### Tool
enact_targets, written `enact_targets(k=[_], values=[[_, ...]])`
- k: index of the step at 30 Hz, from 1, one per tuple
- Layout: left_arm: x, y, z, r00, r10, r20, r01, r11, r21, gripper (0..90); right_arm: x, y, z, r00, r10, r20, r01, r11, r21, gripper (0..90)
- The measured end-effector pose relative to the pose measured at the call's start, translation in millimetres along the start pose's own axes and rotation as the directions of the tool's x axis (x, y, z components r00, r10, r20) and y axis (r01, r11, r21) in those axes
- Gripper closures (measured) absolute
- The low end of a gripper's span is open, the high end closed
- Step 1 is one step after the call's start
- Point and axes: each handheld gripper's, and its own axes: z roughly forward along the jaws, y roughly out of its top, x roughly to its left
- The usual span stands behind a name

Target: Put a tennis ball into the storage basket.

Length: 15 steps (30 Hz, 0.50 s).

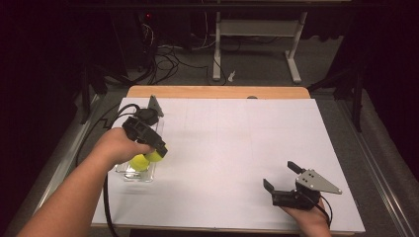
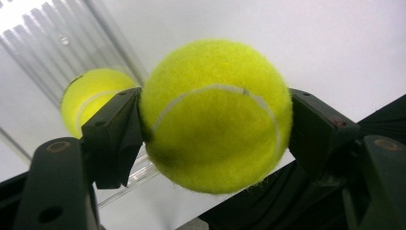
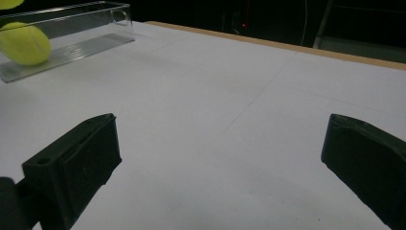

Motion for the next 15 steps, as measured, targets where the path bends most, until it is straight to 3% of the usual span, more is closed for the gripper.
enact_targets(k=[15], values=[[26.0,-10.1,-6.6,0.9981,-0.061,-0.001,0.061,0.9981,-0.007,26.9,-0.3,0.2,-0.2,1.0,-0.003,0.001,0.003,1.0,0.0,0.4]])
